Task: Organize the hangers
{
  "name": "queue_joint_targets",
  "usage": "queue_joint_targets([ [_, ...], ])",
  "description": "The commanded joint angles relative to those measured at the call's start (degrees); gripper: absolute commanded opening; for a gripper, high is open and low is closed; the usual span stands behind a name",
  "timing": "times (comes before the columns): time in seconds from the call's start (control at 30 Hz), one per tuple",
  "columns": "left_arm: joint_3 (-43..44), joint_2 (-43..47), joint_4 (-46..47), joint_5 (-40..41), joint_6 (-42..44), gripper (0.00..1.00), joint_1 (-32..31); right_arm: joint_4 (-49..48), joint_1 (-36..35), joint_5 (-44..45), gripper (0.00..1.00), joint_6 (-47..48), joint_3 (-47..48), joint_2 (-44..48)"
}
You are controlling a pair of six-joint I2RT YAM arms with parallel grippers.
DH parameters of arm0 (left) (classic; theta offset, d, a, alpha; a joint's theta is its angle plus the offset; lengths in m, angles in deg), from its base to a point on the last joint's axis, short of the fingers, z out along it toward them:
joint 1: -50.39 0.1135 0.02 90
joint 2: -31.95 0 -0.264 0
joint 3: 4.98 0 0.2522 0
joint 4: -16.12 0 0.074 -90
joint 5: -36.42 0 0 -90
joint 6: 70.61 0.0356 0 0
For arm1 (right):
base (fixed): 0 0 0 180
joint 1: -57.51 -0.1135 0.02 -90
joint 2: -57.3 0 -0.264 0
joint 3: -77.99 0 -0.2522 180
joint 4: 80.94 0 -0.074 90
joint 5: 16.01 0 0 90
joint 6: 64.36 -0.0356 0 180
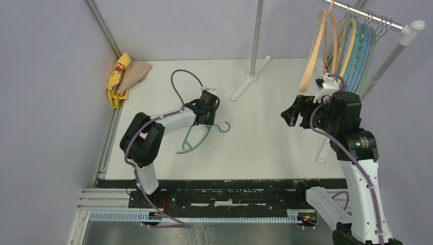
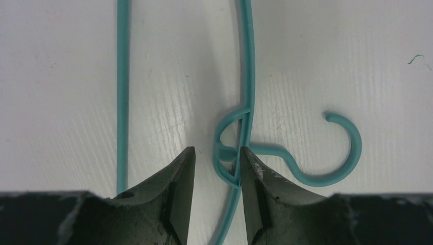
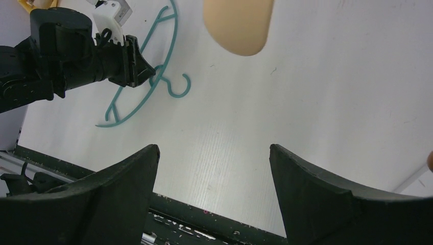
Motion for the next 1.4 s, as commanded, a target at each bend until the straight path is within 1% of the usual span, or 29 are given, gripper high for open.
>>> queue_joint_targets([
  [0.0,3.8,-2.6,-2.5,-0.6,3.6,0.44,-0.1,-2.7,-0.2,0.9,0.88,0.5,0.4,0.5],
  [0.47,9.7,-9.2,-6.2,-1.1,4.8,0.43,-0.1,-2.6,-0.4,1.9,0.88,1.3,-0.5,0.4],
  [0.53,9.9,-10.4,-6.5,-1.2,5.0,0.42,-0.1,-2.4,-0.3,2.3,0.88,1.5,-0.7,0.5],
  [0.63,9.7,-11.7,-6.4,-1.3,5.1,0.27,-0.1,-2.4,-0.3,2.6,0.88,1.6,-1.0,0.4],
  [0.7,9.6,-12.3,-6.4,-1.6,5.2,0.20,-0.1,-2.5,-0.3,2.6,0.88,1.5,-1.2,0.2],
  [0.77,9.5,-12.4,-6.3,-1.5,5.2,0.08,-0.1,-2.5,-0.3,2.5,0.88,1.5,-1.3,0.0],
  [0.8,9.4,-12.4,-6.2,-1.3,5.2,0.04,-0.1,-2.5,-0.3,2.5,0.88,1.4,-1.3,0.1],
  [0.83,9.1,-12.3,-6.1,-1.3,5.2,0.03,-0.1,-2.6,-0.3,2.5,0.88,1.4,-1.4,0.1],
  [0.97,8.5,-9.4,-5.0,-1.2,4.9,0.03,-0.1,-2.8,-0.3,2.7,0.88,1.1,-1.9,0.2],
  [1.13,8.8,-2.0,-3.2,-1.7,3.5,0.03,0.2,-3.2,-0.3,-0.4,0.85,0.5,-3.3,0.1],
  [1.23,8.2,3.0,-1.7,-2.8,1.7,0.03,0.5,-2.3,-0.3,-1.9,0.85,1.2,-4.4,0.3],
  [1.37,6.5,7.9,1.3,-4.5,-0.9,0.03,0.9,-3.4,-0.3,-7.4,0.85,0.3,-7.8,1.0],
])
